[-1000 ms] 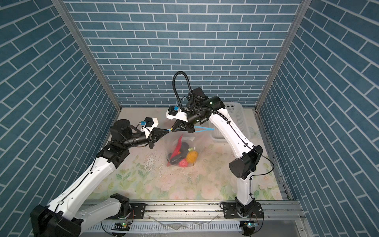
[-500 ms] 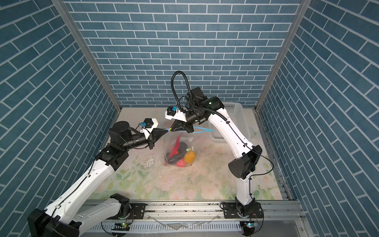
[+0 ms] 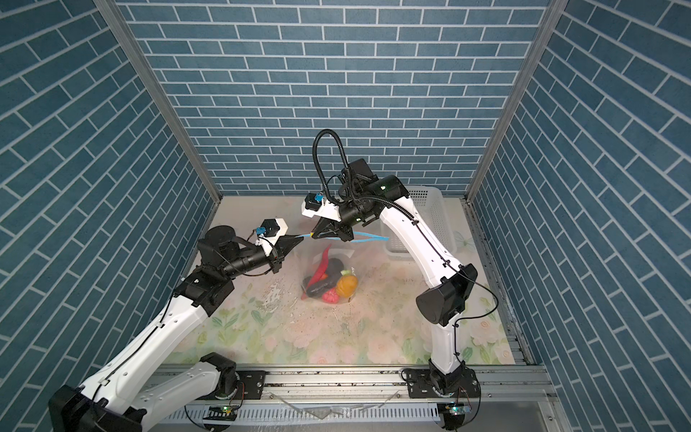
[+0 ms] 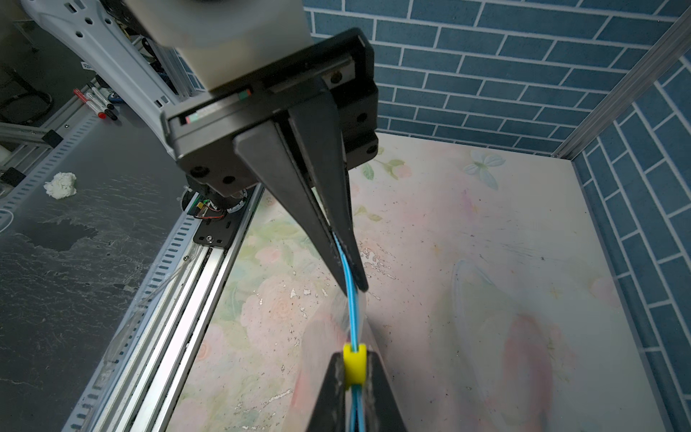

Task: Place the food in the zip-top bag and seal the zipper
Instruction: 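Slide the right gripper along the zipper away from the left gripper, pressing it shut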

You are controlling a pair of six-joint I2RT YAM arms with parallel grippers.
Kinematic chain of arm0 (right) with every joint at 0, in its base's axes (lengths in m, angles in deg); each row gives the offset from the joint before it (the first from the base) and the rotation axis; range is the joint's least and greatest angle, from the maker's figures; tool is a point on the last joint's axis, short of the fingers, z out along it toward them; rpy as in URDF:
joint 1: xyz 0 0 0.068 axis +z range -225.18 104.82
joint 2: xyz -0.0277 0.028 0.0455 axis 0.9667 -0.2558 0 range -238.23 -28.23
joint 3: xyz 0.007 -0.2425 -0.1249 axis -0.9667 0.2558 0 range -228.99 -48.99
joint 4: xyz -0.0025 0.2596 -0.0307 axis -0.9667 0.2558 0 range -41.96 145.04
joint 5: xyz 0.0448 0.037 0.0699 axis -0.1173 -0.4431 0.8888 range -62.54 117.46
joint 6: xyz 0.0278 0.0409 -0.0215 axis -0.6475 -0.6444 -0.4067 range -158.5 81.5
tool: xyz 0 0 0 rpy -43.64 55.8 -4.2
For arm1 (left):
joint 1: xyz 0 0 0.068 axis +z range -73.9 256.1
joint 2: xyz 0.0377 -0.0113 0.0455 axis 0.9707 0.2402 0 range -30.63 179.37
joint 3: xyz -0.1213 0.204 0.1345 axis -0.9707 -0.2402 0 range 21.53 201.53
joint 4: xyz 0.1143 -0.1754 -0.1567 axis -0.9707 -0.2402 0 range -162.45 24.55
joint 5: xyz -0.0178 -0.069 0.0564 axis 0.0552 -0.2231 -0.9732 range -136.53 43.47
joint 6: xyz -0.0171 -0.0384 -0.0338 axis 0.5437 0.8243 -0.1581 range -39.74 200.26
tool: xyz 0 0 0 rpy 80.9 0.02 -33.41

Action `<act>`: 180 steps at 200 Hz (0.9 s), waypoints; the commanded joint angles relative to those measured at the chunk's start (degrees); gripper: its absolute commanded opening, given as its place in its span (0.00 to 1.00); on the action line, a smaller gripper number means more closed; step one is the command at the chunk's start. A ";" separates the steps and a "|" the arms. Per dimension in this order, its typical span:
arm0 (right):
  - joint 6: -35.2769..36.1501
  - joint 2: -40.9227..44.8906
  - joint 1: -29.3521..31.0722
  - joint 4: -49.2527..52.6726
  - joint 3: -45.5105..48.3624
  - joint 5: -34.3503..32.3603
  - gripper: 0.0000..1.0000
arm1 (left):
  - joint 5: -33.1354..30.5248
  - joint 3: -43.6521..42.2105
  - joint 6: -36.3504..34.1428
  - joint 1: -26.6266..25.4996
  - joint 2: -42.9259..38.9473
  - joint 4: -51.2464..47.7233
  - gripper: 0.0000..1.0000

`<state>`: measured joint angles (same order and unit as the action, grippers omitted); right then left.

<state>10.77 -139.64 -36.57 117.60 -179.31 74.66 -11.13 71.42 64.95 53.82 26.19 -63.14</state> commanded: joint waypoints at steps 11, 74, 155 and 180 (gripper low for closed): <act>0.03 3.87 -5.62 2.79 2.70 -2.62 0.00 | -8.42 -1.54 -0.43 3.03 -2.62 -1.36 0.00; 0.21 5.41 -8.57 2.60 5.11 -3.85 0.00 | -10.81 -2.56 -0.16 4.47 -3.67 -1.51 0.00; 0.16 7.31 -12.44 2.51 8.28 -5.28 0.00 | -12.74 -3.29 -0.60 5.91 -4.98 -2.17 0.00; 0.12 8.26 -13.63 2.16 9.78 -5.33 0.00 | -12.98 -3.73 -0.34 6.43 -5.09 -1.71 0.00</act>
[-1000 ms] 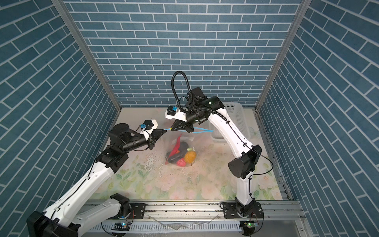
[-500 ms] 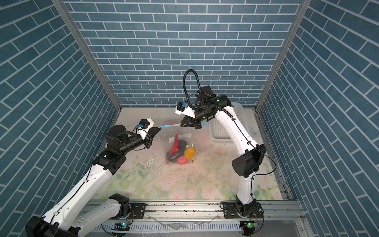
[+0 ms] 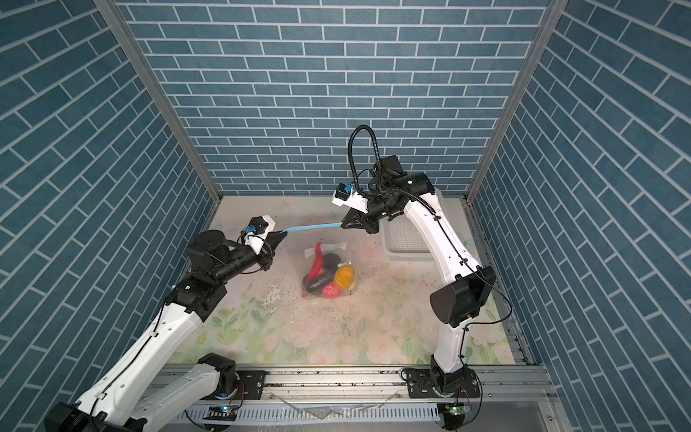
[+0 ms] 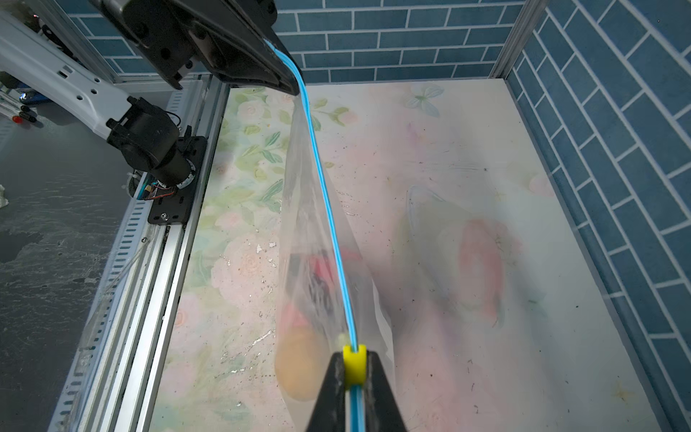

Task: Place the food in the zip-top bag and seal the zipper
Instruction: 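Slide the right gripper along the zipper away from the left gripper, pressing it shut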

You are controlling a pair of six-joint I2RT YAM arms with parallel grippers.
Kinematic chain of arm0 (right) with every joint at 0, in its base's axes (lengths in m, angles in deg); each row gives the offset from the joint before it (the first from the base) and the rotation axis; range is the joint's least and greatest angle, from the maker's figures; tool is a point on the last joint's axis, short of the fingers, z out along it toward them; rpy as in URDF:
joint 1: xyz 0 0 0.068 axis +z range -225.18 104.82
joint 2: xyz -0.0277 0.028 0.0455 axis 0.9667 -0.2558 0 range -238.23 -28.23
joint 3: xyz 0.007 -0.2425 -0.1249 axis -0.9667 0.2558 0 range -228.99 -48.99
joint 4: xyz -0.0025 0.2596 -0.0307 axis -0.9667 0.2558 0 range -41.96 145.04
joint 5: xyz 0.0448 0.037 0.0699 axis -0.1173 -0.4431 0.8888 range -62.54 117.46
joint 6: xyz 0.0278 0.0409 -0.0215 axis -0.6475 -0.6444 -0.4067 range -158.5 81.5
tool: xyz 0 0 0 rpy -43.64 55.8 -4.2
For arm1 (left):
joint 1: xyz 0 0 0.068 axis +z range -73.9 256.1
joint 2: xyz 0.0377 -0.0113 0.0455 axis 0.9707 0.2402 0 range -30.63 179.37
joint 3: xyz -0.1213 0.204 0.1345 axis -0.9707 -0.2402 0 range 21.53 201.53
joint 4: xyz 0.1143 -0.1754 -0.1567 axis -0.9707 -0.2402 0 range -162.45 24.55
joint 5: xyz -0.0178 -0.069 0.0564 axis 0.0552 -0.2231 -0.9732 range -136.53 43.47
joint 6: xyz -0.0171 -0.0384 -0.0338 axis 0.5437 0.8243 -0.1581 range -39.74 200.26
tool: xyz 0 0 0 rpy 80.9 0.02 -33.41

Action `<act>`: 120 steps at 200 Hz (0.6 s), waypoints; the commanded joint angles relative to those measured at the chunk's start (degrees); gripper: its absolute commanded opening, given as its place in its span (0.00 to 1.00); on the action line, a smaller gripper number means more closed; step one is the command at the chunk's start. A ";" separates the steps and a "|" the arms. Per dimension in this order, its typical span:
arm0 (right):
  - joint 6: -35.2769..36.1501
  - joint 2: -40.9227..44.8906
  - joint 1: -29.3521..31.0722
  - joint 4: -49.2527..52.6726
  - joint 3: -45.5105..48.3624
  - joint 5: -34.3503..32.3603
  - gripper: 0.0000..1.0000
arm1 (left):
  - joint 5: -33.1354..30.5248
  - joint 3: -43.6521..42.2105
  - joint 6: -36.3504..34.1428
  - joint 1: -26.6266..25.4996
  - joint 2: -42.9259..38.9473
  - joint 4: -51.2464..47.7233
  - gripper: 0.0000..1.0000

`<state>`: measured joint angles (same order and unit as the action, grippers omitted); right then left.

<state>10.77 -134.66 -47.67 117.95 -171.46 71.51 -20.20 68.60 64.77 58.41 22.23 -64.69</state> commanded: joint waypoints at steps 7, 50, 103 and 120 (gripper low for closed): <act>0.11 3.54 -2.84 1.72 2.27 -2.38 0.00 | -3.91 -0.91 -0.15 1.95 -1.07 0.01 0.00; 0.03 5.37 -5.06 0.17 5.37 -2.63 0.00 | -3.82 -0.59 0.06 2.65 -0.66 0.56 0.00; -0.06 6.65 -7.03 0.06 6.87 -2.70 0.00 | -3.60 -0.19 0.08 3.36 -0.68 0.55 0.00; 0.02 7.13 -7.43 -0.28 7.96 -3.02 0.00 | -3.64 -0.22 0.02 3.45 -0.89 0.30 0.00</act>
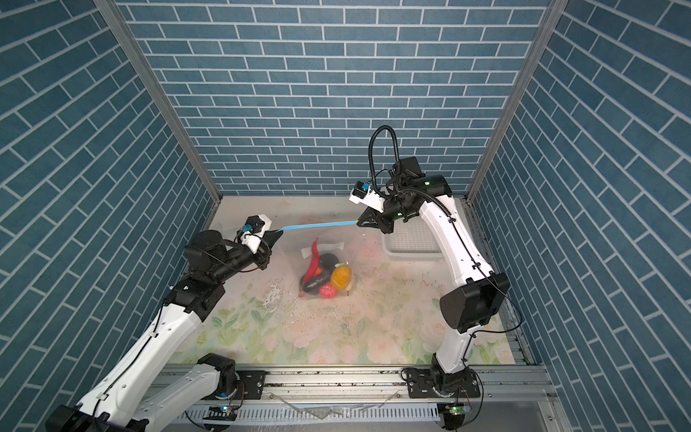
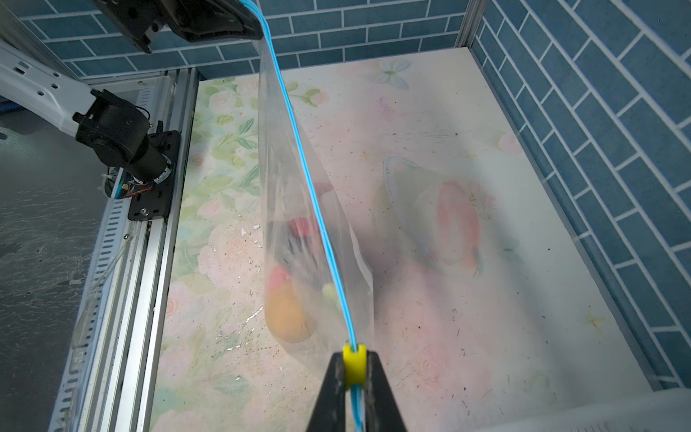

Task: Place the food in the zip-top bag and seal the zipper
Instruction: 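Slide the right gripper along the zipper away from the left gripper, pressing it shut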

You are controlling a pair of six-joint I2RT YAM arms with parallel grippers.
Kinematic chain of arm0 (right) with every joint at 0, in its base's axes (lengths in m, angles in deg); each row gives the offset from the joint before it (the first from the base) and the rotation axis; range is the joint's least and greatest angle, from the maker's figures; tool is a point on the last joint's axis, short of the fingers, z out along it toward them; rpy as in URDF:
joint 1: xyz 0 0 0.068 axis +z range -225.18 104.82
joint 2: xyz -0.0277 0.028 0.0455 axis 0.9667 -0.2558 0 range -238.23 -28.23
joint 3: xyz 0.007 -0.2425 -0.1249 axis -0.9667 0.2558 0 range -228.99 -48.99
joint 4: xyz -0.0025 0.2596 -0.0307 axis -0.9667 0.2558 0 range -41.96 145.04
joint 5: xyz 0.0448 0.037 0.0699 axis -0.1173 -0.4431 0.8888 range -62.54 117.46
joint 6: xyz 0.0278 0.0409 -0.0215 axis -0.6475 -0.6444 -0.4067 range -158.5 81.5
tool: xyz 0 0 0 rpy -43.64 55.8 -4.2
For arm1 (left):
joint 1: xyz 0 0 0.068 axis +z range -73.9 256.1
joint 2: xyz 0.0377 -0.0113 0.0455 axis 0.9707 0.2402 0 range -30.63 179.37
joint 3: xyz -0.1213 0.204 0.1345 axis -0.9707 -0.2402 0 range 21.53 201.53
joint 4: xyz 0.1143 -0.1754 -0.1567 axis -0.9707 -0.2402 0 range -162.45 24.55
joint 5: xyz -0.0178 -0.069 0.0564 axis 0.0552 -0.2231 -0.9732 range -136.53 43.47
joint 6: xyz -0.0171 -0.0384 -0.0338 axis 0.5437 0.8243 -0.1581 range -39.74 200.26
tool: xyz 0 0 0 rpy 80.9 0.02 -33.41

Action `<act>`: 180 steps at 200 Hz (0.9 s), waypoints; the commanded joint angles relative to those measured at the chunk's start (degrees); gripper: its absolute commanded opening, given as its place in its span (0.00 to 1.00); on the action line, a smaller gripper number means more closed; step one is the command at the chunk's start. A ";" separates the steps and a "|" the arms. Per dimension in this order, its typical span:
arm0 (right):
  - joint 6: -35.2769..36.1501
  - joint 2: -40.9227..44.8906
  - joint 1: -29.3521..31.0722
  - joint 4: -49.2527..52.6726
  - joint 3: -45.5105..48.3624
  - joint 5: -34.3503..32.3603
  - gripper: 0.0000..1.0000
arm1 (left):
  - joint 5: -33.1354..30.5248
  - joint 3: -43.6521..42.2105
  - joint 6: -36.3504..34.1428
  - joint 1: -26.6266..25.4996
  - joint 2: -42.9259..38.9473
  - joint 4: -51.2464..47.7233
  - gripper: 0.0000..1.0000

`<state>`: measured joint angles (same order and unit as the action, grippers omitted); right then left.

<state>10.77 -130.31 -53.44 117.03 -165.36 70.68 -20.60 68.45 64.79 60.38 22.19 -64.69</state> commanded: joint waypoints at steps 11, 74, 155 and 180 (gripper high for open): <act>0.03 3.04 -1.94 0.36 2.44 -2.40 0.00 | -3.25 -0.21 -0.11 1.57 -0.99 0.33 0.00; -0.32 3.67 -2.51 0.09 3.09 -0.98 0.00 | -1.68 0.02 0.32 1.69 -0.42 0.80 0.00; -4.98 4.48 -2.31 -6.85 7.20 3.92 0.33 | 4.08 -0.11 1.73 1.66 -0.59 3.53 0.00; -8.79 6.84 -2.36 -14.88 13.00 7.84 0.44 | 6.24 -1.34 2.93 1.66 -0.83 7.54 0.00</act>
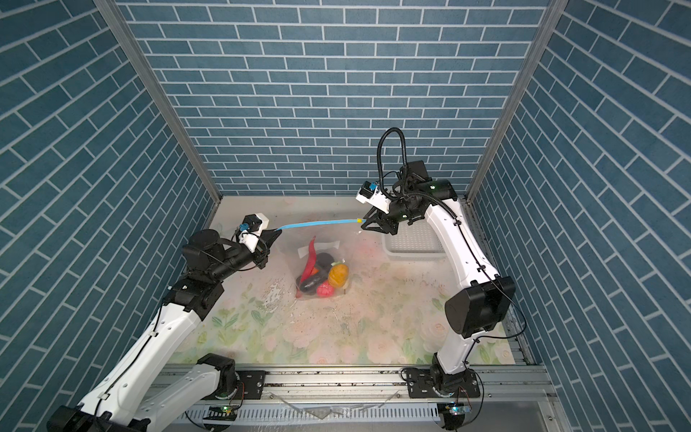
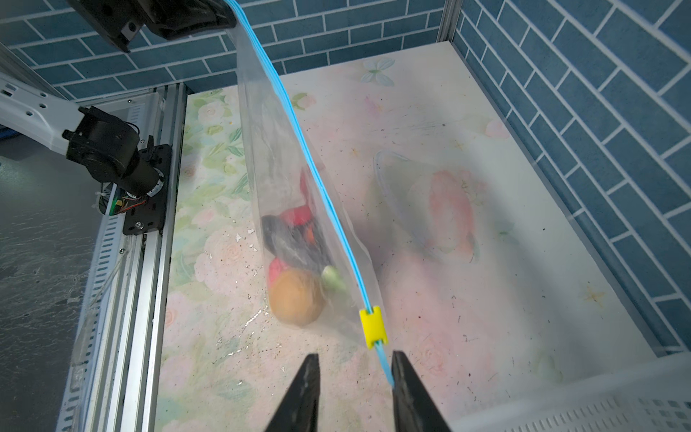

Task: Place the food in the zip-top bag and seal the zipper
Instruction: 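Slide the right gripper along the zipper away from the left gripper, pressing it shut, then lower the bag onto the table with both grippers holding the zipper ends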

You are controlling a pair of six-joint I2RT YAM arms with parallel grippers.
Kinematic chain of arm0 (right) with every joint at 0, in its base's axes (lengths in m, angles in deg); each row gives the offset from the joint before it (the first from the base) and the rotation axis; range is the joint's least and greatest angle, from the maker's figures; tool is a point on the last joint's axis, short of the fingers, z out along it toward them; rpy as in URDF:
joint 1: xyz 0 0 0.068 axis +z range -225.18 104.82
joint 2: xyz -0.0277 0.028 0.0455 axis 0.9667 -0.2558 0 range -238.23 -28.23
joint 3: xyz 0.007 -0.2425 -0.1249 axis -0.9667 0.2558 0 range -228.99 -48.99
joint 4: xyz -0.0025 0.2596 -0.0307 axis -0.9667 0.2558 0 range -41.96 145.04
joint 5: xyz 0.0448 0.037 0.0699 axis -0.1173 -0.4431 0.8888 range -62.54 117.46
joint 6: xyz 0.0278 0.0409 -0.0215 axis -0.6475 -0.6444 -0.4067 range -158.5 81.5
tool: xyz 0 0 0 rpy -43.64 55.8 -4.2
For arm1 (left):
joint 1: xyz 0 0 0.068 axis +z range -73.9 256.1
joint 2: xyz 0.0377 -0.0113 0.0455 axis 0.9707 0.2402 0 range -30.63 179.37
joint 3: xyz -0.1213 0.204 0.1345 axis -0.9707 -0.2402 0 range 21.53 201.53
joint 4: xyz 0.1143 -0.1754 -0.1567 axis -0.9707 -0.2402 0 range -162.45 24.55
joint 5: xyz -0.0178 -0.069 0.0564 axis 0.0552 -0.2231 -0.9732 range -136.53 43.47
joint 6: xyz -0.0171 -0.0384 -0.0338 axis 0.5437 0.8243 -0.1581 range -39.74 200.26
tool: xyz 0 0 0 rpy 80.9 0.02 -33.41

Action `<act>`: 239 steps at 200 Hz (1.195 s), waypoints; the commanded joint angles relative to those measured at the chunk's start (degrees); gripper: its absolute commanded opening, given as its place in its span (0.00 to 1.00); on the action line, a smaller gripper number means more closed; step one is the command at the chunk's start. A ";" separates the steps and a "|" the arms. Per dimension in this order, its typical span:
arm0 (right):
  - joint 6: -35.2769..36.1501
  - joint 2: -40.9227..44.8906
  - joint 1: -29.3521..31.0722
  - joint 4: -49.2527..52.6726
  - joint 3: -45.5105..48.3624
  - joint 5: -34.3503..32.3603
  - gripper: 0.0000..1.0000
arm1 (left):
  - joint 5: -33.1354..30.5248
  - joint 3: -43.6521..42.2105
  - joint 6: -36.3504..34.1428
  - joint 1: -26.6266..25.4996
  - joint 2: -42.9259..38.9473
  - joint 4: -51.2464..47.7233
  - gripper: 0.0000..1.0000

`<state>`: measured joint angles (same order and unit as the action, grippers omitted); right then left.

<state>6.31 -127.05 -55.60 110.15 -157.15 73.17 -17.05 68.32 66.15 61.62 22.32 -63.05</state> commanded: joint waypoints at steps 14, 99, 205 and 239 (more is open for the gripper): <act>-8.27 5.60 -0.23 -14.77 9.16 8.04 0.47 | 3.96 -1.50 2.06 0.42 -0.57 7.80 0.00; -30.60 14.01 -2.30 -54.74 34.86 14.34 0.60 | 5.86 -3.01 2.15 0.42 -0.84 8.68 0.00; -40.02 12.53 -5.33 -73.80 44.77 21.20 0.71 | 6.03 -3.28 2.33 0.42 -1.23 8.42 0.00; -41.89 9.93 -5.36 -77.91 46.93 22.58 0.72 | 6.30 -2.67 2.38 0.42 -0.33 8.41 0.00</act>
<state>-32.26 -114.94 -60.74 36.99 -112.95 92.47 -11.68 65.52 68.07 61.73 22.06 -56.56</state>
